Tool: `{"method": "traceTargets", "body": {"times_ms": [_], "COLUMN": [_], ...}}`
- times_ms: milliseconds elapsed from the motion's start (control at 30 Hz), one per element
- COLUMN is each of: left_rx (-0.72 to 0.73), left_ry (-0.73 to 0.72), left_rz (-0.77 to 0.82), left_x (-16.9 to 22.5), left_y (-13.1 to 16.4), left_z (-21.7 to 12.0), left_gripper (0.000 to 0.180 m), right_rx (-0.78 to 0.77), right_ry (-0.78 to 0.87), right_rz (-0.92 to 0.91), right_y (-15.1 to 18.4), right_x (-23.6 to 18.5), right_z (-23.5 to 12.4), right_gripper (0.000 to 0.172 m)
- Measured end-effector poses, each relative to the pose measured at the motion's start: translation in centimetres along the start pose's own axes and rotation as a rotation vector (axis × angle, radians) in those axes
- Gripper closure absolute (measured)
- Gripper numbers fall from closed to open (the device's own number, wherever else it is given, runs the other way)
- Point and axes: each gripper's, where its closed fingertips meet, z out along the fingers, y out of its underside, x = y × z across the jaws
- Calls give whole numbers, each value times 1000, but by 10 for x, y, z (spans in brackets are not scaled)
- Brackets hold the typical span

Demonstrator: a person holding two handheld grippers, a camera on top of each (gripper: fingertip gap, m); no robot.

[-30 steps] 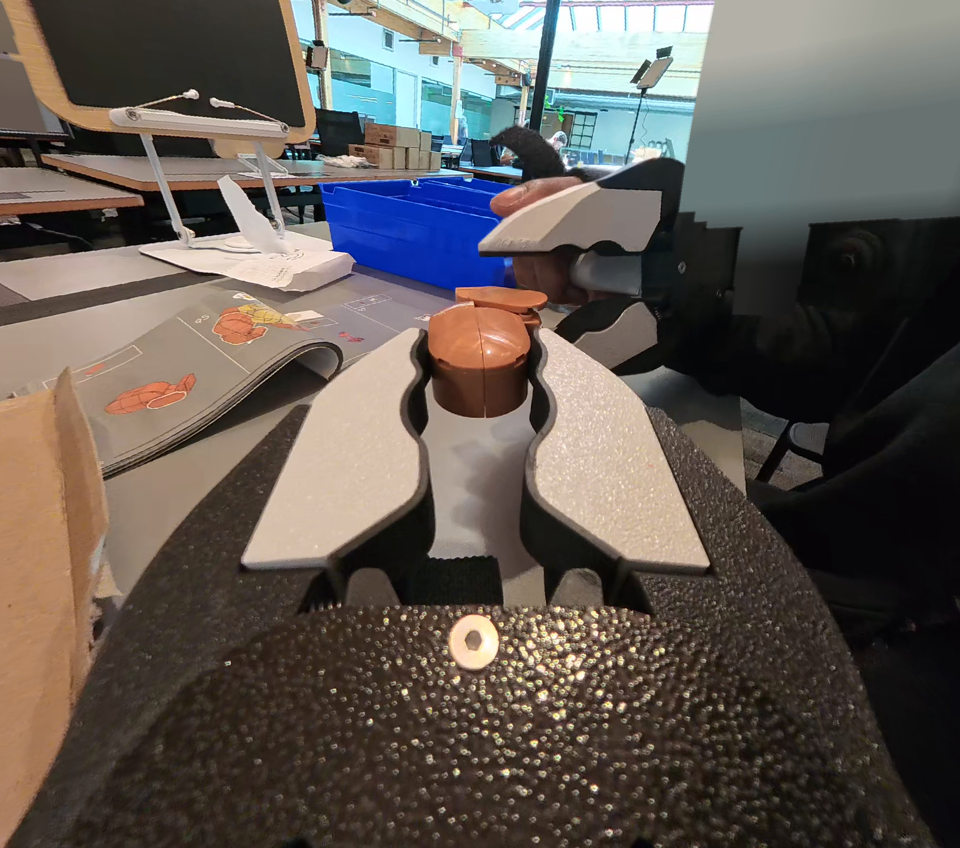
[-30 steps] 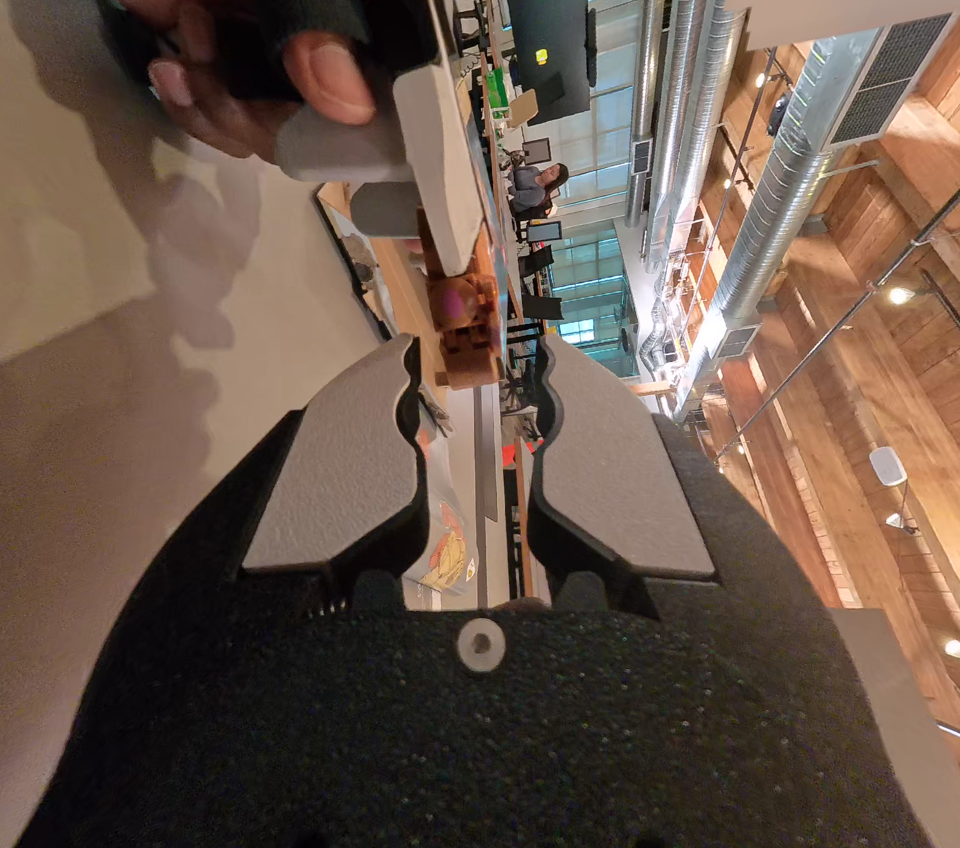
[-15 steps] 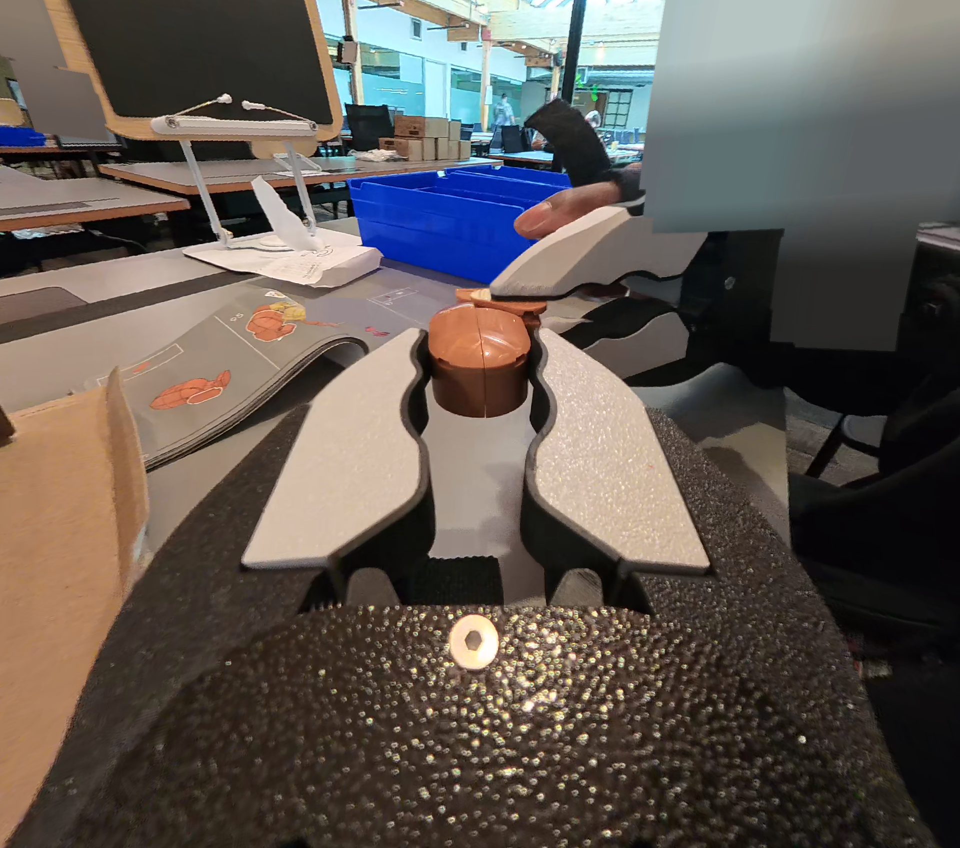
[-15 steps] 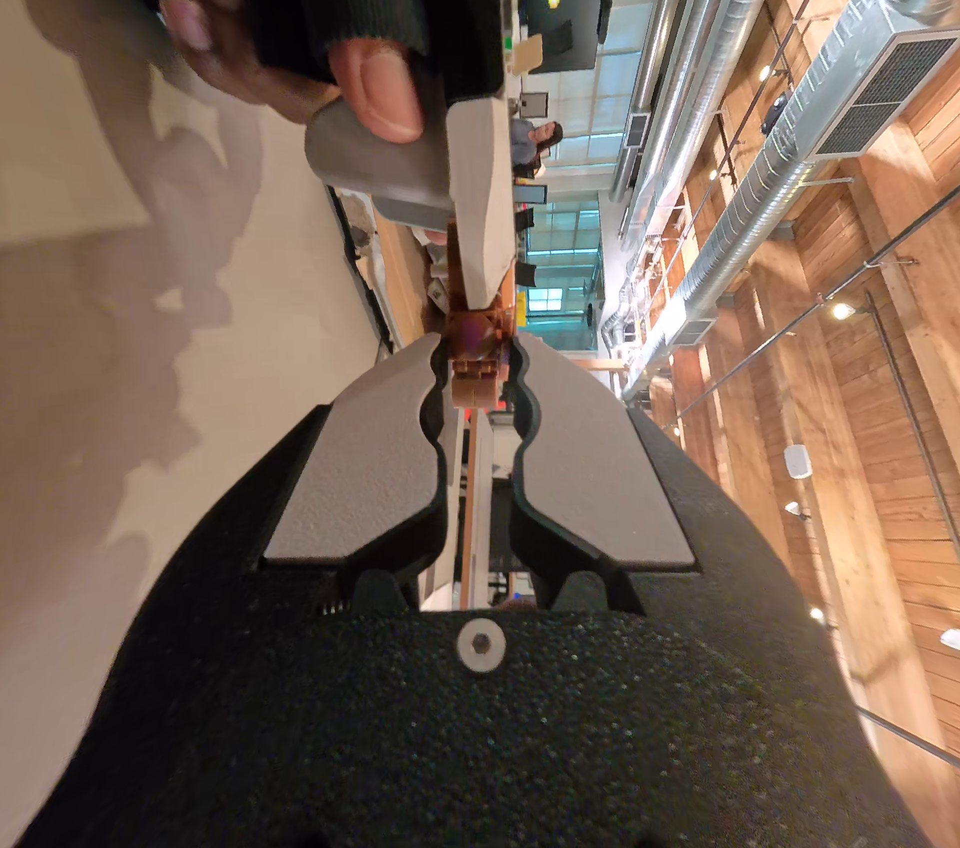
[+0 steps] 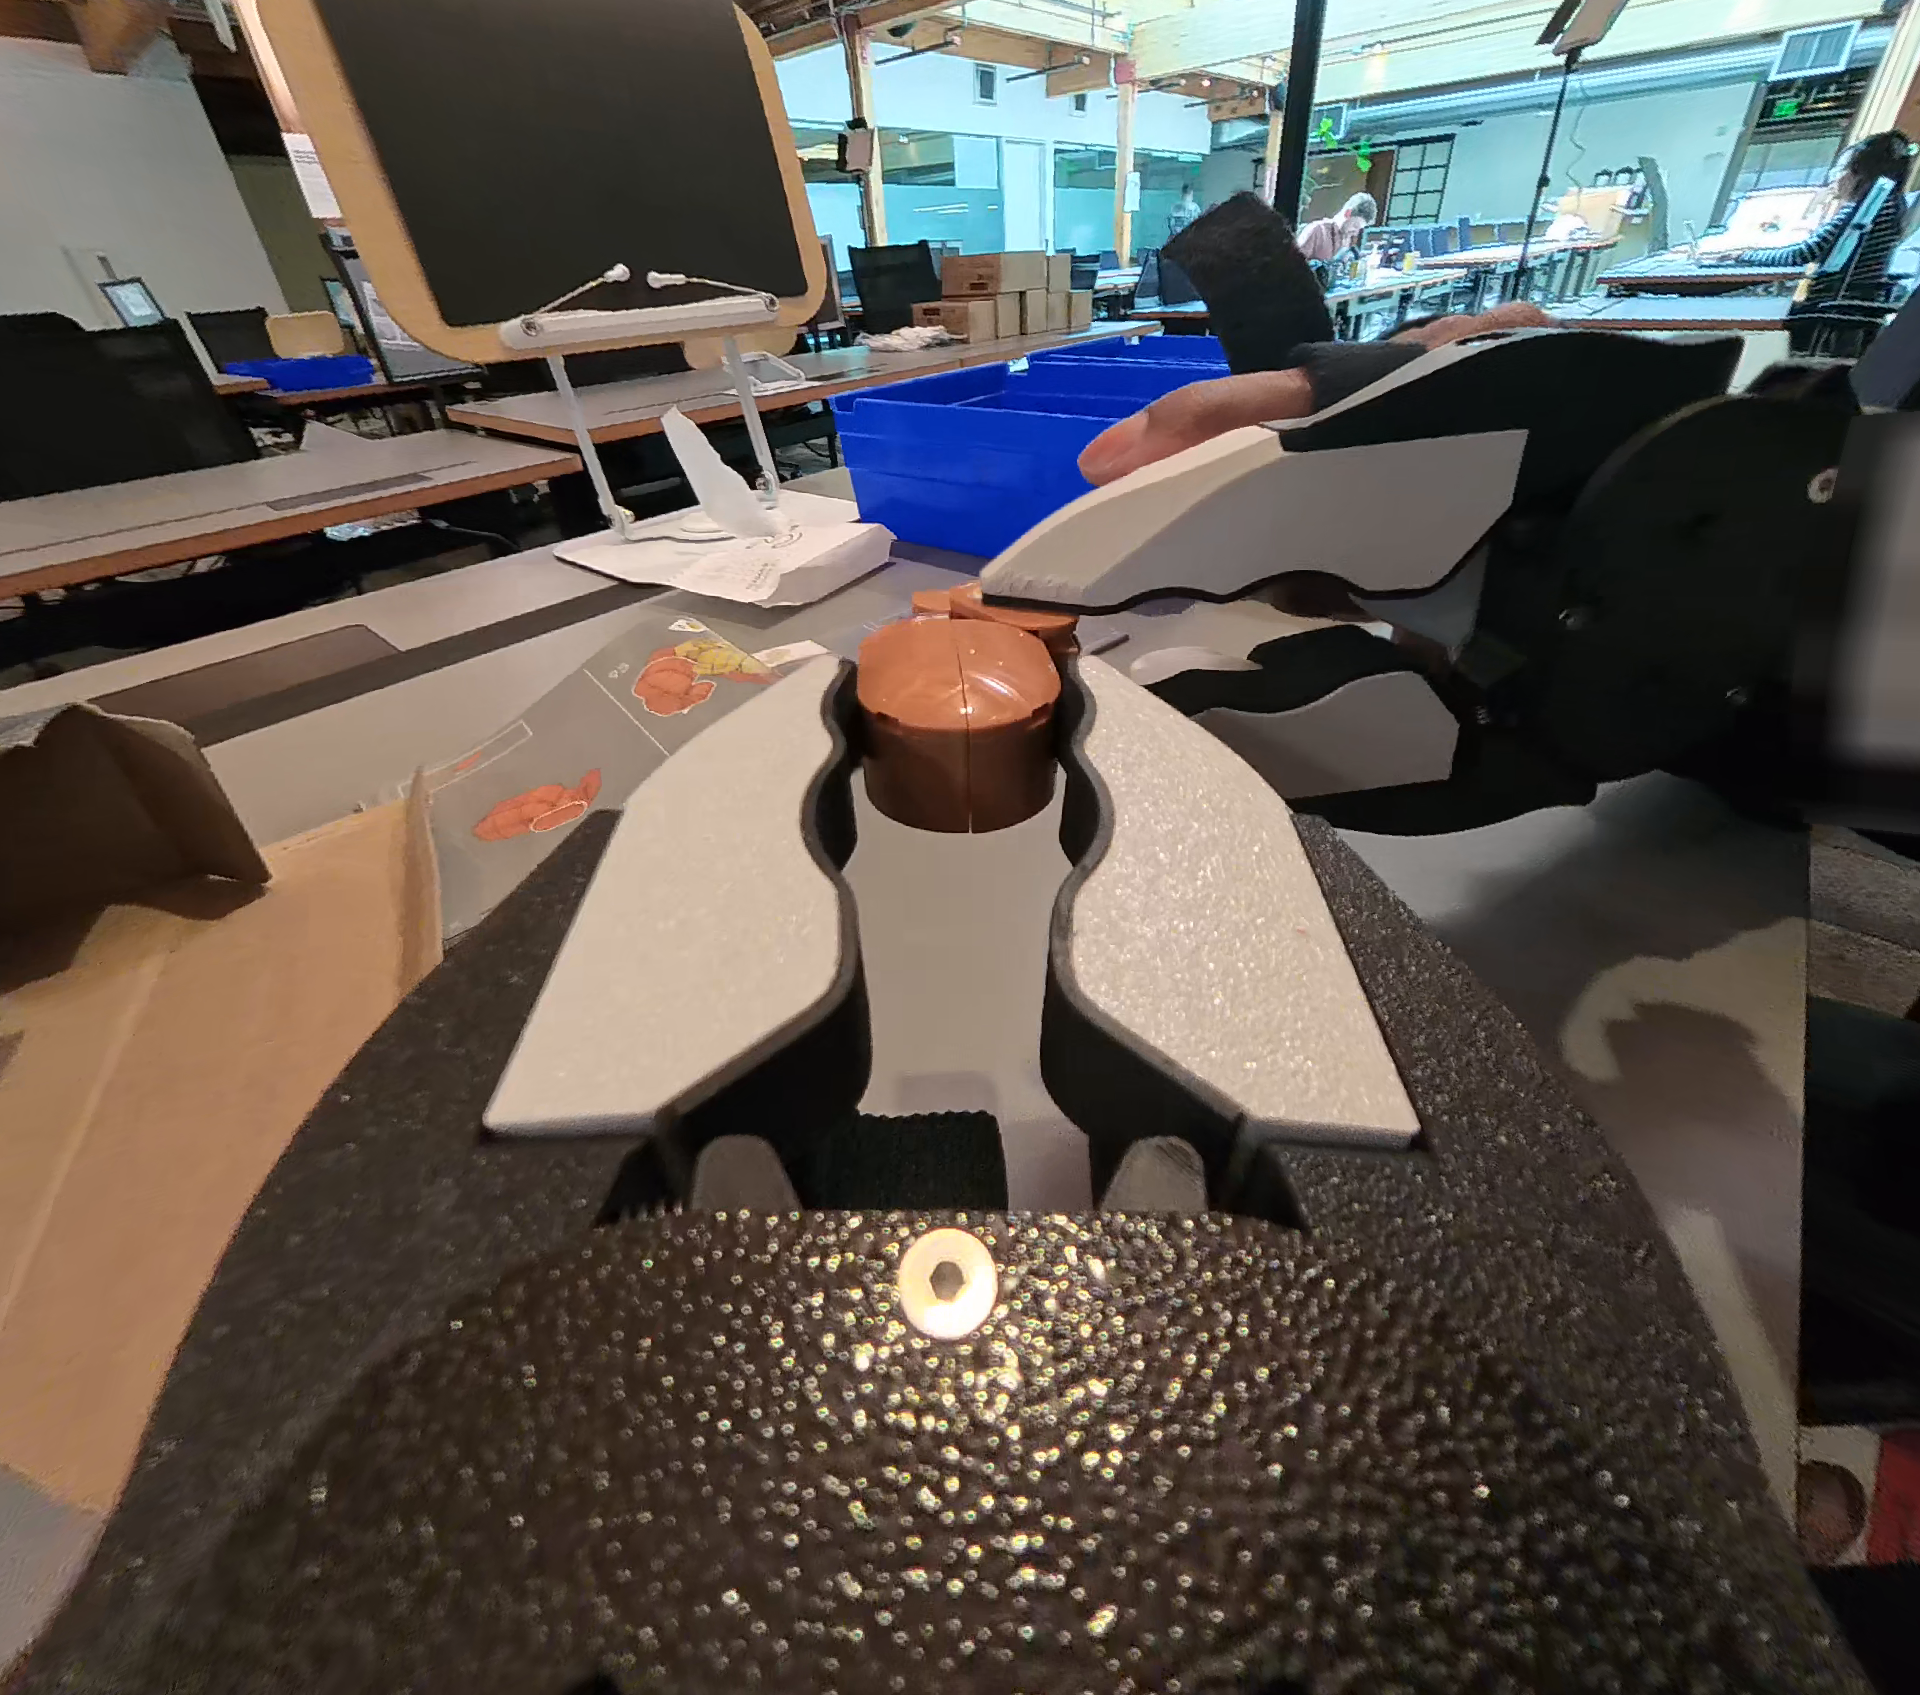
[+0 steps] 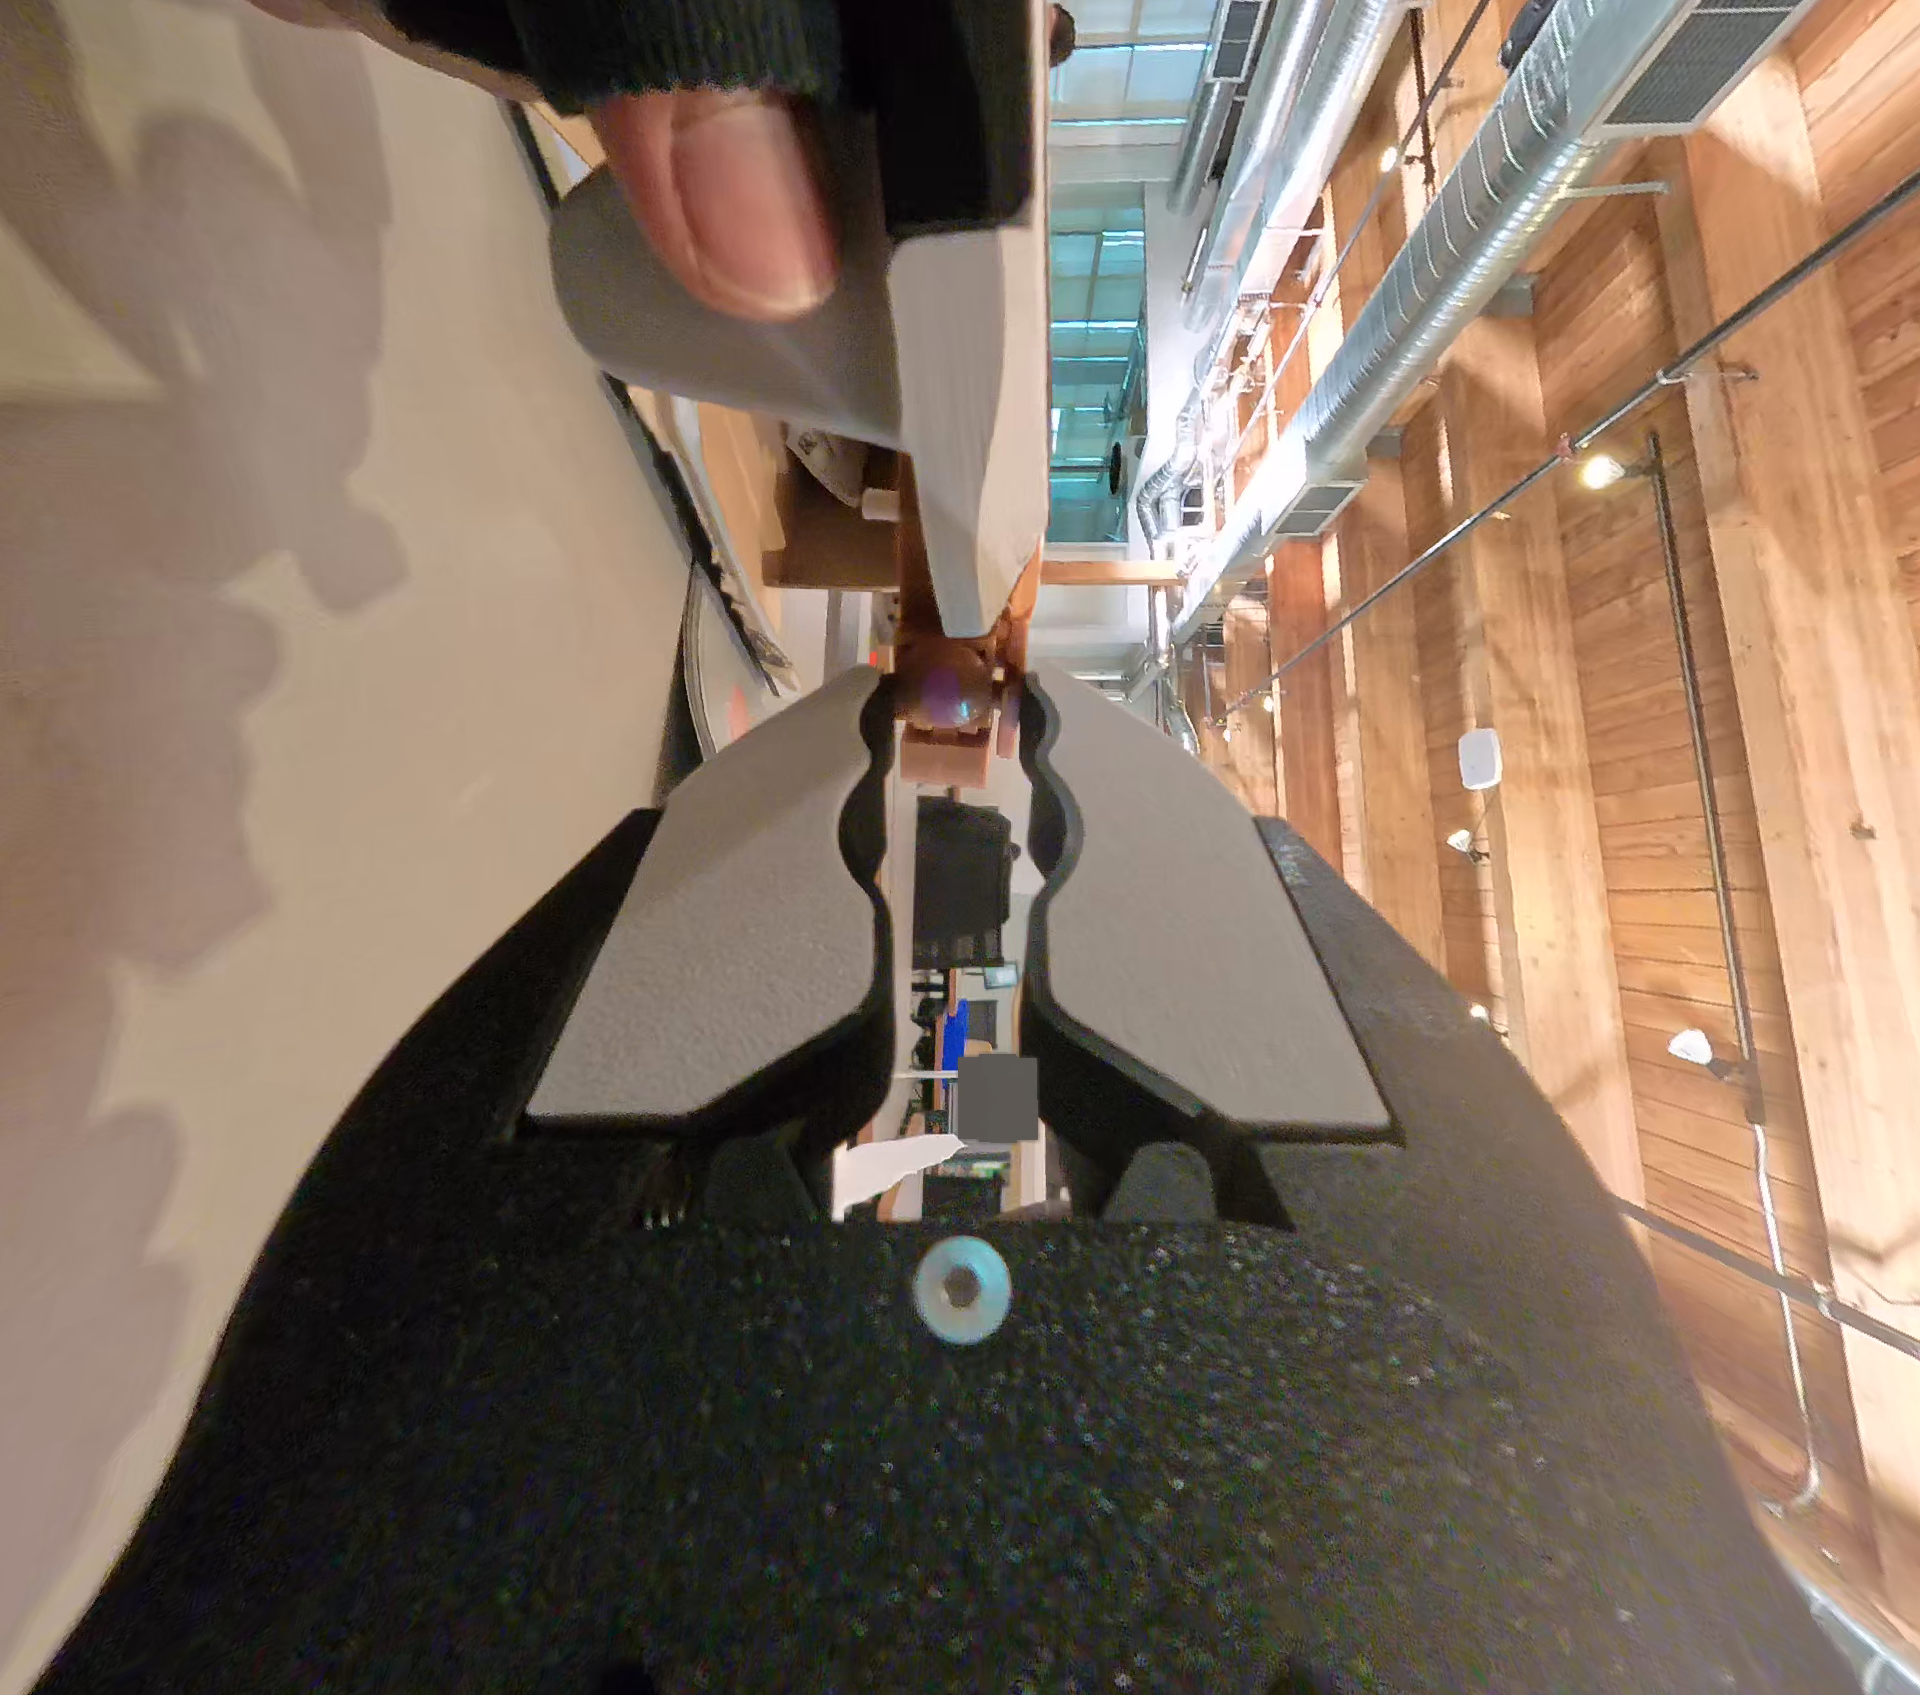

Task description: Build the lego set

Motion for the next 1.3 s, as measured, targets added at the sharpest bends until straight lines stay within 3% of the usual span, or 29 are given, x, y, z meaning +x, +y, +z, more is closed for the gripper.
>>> {"method": "traceTargets", "body": {"times_ms": [1300], "left_rx": [21], "left_ry": [-185], "left_rz": [160], "left_x": [0], "left_y": [-9], "left_z": [8], "left_gripper": [145], "right_rx": [-128], "right_ry": [102], "right_rz": [-13], "right_y": [13], "right_x": [9], "right_z": [3], "right_gripper": [150]}}
